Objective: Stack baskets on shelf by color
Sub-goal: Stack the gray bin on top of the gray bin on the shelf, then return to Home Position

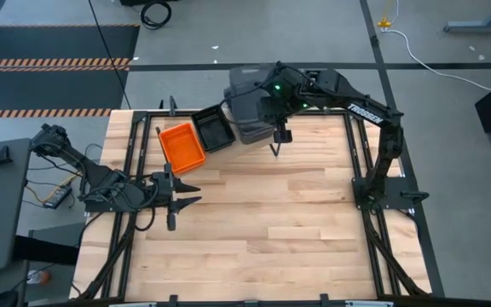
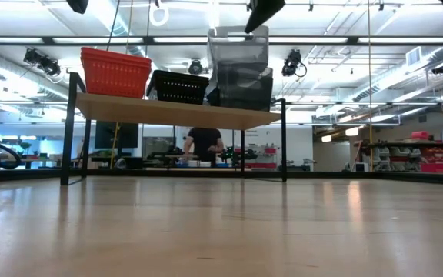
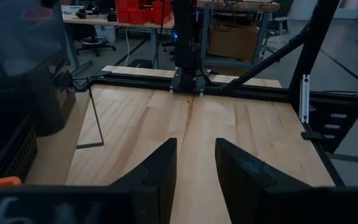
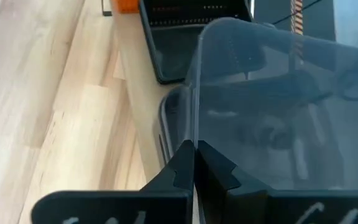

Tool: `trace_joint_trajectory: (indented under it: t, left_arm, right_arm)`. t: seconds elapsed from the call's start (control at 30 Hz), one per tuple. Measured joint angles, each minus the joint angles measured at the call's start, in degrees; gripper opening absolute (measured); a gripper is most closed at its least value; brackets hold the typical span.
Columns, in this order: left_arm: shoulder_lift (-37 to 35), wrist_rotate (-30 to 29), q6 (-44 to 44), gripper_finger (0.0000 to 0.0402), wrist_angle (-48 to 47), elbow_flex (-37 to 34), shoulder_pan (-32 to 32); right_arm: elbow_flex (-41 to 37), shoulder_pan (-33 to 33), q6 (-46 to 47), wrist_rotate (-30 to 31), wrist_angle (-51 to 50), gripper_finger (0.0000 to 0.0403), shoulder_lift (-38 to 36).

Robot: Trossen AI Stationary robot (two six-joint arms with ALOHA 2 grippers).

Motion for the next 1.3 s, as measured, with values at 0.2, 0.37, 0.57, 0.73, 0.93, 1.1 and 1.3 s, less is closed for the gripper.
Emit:
trace_joint_trajectory:
  t: [0.2,0.37,0.57,0.73,0.93,1.1,1.3]
  left_arm:
    - [0.00,0.00,0.00,0.0117,0.00,0.00,0.00]
    - [-0.02,0.00,0.00,0.0117,-0.02,0.00,0.00]
    - [-0.01,0.00,0.00,0.0117,-0.03,0.00,0.00]
    - [0.00,0.00,0.00,0.0117,-0.04,0.00,-0.01]
    - [0.00,0.00,0.00,0.0117,-0.04,0.00,-0.02]
    - [0.00,0.00,0.00,0.0117,-0.04,0.00,0.00]
    - [0.00,0.00,0.03,0.0117,-0.15,0.00,-0.02]
  right_arm:
    - [-2.67,-0.36,-1.68,-0.28,0.34,0.0013,-0.01]
    - [-3.15,-1.04,-2.30,-0.68,0.79,0.0013,-0.01]
    - [-3.15,-1.85,-0.50,-1.04,1.08,0.0025,-0.01]
    - [-3.15,-2.48,-0.24,-0.82,0.75,0.0061,-0.01]
    - [-3.15,-3.11,1.75,0.40,0.73,0.0130,-0.01]
    - [-3.15,-3.24,2.61,3.22,0.71,0.0178,-0.01]
    - [-2.69,-2.20,3.38,7.57,-0.32,0.0197,-1.67]
